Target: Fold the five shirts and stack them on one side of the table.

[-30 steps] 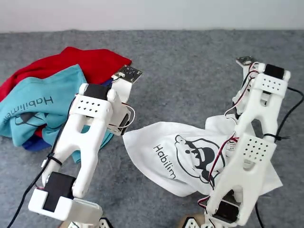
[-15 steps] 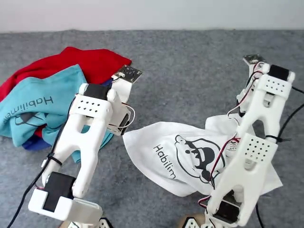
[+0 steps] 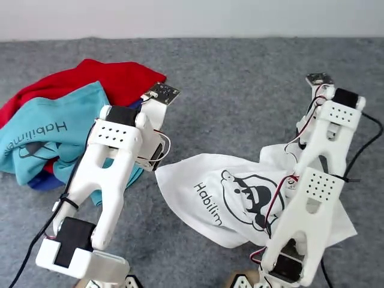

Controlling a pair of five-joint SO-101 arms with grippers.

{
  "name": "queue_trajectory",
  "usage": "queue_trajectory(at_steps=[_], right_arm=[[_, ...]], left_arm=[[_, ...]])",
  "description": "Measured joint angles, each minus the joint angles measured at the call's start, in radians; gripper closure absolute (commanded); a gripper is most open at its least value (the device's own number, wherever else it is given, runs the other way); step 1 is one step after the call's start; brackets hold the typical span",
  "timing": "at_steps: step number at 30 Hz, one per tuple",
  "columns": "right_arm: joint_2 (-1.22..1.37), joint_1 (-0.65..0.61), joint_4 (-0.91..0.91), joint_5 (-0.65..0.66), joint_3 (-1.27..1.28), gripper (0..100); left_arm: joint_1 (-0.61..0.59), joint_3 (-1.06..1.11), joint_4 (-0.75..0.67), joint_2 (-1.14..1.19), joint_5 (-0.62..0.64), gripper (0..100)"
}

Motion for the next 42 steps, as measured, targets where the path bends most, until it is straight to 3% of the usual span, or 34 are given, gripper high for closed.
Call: queue_trajectory(at_steps=[3,11,22,28,33,38,42], right_arm=[[0.011,0.0,0.006,-0.003,-0.034,98.6],[0.017,0.0,0.011,-0.012,-0.094,99.1],[-0.147,0.103,-0.031,-0.35,-0.261,99.1],[-0.149,0.137,-0.083,-0.373,-0.261,99.1],[-0.08,0.129,-0.086,-0.373,-0.261,99.1],[0.021,0.075,-0.117,-0.373,-0.261,99.1],[0.08,0.054,-0.144,-0.373,-0.261,99.1]], left_arm=[[0.0,0.0,0.0,0.0,0.0,91],[0.0,0.0,0.0,0.0,0.0,91],[0.0,0.0,-0.058,0.0,0.006,91],[0.0,0.0,-0.267,0.0,0.219,79],[0.061,-0.035,-0.42,0.032,0.448,79],[0.183,-0.265,-0.42,0.238,0.618,79],[0.203,-0.566,-0.322,0.485,0.763,84]])
